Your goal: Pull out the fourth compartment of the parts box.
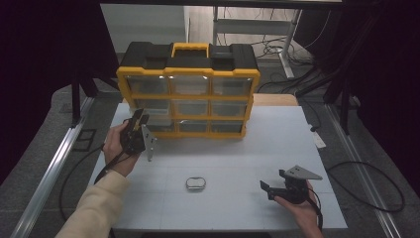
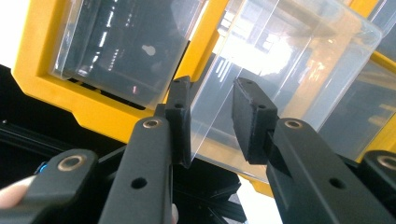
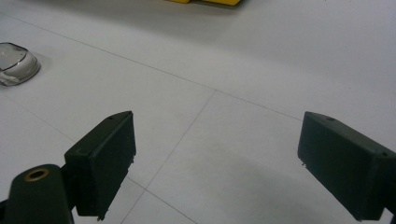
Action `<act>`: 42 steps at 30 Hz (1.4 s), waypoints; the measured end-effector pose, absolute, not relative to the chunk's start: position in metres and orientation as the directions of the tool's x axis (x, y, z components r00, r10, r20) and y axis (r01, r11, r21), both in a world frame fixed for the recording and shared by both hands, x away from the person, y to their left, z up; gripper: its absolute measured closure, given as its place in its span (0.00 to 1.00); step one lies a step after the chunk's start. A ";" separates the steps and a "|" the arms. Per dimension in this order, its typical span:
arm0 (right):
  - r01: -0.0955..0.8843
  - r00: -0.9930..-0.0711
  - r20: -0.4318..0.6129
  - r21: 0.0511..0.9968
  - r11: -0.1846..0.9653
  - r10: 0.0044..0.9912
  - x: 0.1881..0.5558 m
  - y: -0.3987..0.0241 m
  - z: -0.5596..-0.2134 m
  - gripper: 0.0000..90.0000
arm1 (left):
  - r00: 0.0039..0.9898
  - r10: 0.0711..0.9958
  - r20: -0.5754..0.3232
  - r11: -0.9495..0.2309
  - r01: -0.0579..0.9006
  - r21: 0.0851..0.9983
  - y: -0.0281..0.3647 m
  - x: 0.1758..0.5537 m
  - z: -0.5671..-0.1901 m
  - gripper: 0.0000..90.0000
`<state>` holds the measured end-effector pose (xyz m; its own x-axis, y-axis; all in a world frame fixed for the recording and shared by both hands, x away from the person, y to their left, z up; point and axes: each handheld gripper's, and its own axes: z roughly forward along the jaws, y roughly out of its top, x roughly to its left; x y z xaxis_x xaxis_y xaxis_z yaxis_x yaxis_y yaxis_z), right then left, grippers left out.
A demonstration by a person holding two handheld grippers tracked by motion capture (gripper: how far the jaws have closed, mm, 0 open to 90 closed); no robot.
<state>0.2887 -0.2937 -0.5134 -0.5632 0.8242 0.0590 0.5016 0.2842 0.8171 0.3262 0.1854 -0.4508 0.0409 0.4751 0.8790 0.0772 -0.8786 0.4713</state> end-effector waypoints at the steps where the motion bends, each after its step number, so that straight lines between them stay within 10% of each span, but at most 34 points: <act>1: 0.501 -0.563 0.059 0.817 0.284 0.824 0.289 -0.294 -0.513 0.13 | 0.041 0.475 0.879 -0.879 0.077 0.471 0.185 0.326 -0.451 0.76; 42: 0.503 -0.562 0.057 0.816 0.286 0.825 0.289 -0.293 -0.514 0.13 | 0.049 0.485 0.873 -0.874 0.050 0.483 0.186 0.313 -0.451 0.74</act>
<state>0.2886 -0.2934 -0.5135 -0.5616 0.8254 0.0572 0.5030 0.2857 0.8157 0.3126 0.1861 -0.4514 0.0493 0.4852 0.8730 0.0504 -0.8742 0.4830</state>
